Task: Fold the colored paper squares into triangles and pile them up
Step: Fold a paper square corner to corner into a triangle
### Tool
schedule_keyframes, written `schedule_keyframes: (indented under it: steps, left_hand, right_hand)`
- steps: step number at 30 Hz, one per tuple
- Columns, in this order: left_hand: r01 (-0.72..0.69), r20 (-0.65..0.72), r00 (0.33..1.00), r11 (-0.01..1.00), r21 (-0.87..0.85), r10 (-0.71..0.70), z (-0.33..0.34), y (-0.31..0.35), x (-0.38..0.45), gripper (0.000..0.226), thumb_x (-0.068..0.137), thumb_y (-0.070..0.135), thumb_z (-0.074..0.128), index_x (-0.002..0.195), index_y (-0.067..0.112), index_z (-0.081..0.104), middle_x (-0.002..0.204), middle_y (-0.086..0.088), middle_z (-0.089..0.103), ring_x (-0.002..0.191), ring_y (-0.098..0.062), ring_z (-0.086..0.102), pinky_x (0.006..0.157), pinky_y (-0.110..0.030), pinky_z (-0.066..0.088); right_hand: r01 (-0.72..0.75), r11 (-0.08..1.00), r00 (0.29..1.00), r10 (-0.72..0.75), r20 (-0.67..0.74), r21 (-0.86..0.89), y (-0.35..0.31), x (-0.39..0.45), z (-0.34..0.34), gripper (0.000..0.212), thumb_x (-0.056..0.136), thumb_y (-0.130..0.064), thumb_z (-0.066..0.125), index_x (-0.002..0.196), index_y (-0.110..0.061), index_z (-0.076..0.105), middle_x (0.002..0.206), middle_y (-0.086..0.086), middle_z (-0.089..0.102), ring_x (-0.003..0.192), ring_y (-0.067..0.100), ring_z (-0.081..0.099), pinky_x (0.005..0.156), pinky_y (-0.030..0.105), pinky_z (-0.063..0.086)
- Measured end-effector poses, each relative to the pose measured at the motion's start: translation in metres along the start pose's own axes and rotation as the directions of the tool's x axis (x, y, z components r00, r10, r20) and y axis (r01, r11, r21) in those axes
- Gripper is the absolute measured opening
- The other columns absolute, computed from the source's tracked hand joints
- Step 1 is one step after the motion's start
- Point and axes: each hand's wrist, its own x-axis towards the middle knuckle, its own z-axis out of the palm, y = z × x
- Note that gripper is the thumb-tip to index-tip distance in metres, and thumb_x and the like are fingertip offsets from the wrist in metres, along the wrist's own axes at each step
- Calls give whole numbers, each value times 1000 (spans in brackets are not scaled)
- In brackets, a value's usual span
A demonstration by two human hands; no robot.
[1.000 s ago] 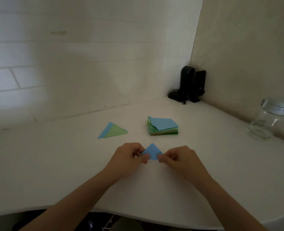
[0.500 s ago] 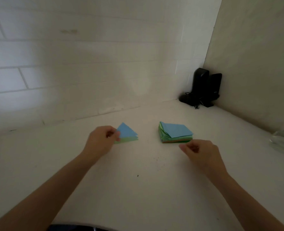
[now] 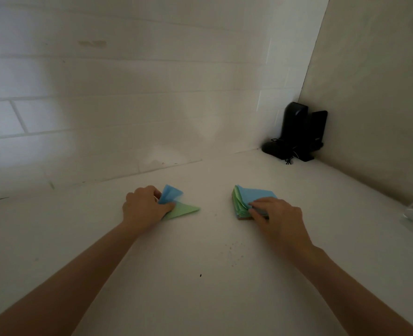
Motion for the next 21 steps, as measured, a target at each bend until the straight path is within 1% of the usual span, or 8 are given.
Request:
schedule_keyframes:
  steps: [2, 5, 8, 11, 14, 16, 18, 21]
  left_hand:
    - [19, 45, 999, 1000, -7, -19, -1, 0, 3, 43, 73, 54, 71, 100, 24, 56, 101, 0, 61, 105, -26, 53, 84, -33, 44]
    - [45, 64, 997, 988, -147, -36, -2, 0, 7, 43, 78, 47, 70, 108, 21, 55, 103, 1, 63, 101, -25, 57, 86, -35, 47]
    - [47, 21, 999, 969, -241, -43, -3, 1, 6, 28, 89, 36, 60, 111, 18, 57, 101, 0, 62, 95, -23, 58, 84, -34, 46]
    - [34, -75, 995, 953, -301, -59, -3, 0, 8, 17, 88, 25, 62, 104, 17, 62, 100, -5, 66, 90, -23, 59, 82, -33, 47]
    - [16, -195, 972, 859, -512, -134, -16, 2, 8, 14, 85, 21, 67, 97, 15, 65, 90, -6, 67, 76, -19, 58, 71, -27, 44]
    - [-14, -131, 988, 785, -619, -86, -27, 9, 4, 13, 82, 20, 72, 92, 14, 65, 78, -4, 66, 62, -13, 56, 59, -22, 43]
    - [-20, -7, 1000, 823, -568, 19, -31, 17, -5, 11, 79, 21, 75, 84, 17, 66, 71, -1, 66, 55, -6, 56, 52, -16, 41]
    - [-15, 52, 998, 898, -440, 42, -23, 17, -13, 12, 77, 24, 77, 79, 21, 66, 76, 1, 68, 68, -11, 60, 58, -20, 43]
  right_hand:
    - [12, 1000, 998, -12, -55, 1, 2, 0, 2, 18, 87, -33, 63, 103, -29, 72, 109, -9, 68, 102, 18, 60, 81, 34, 33]
    - [57, 998, 989, -59, -133, -21, 0, 2, 4, 6, 84, -25, 69, 86, -25, 74, 98, -9, 71, 88, 18, 64, 77, 33, 31]
    - [59, 998, 978, -56, -200, 9, -3, 0, 5, 4, 78, -17, 72, 79, -21, 74, 91, -8, 73, 84, 15, 65, 78, 33, 30]
    - [39, 999, 971, -32, -236, 21, -5, -2, 6, 6, 77, -15, 71, 76, -21, 74, 85, -9, 73, 81, 14, 64, 78, 31, 31]
    - [34, 999, 963, -30, -267, 14, -5, -2, 4, 8, 75, -14, 73, 70, -20, 72, 76, -8, 72, 73, 16, 64, 75, 32, 33]
    - [33, 999, 957, -29, -288, 10, -5, -1, 4, 7, 73, -14, 75, 70, -20, 72, 75, -8, 72, 71, 16, 64, 74, 33, 34]
    - [21, 1000, 955, -17, -297, 12, -5, -1, 4, 6, 71, -15, 76, 71, -21, 73, 75, -8, 72, 72, 16, 64, 75, 33, 34]
    - [12, 1000, 954, -3, -299, 27, -7, -2, 6, 5, 73, -17, 76, 72, -21, 73, 75, -8, 72, 73, 16, 64, 75, 32, 33]
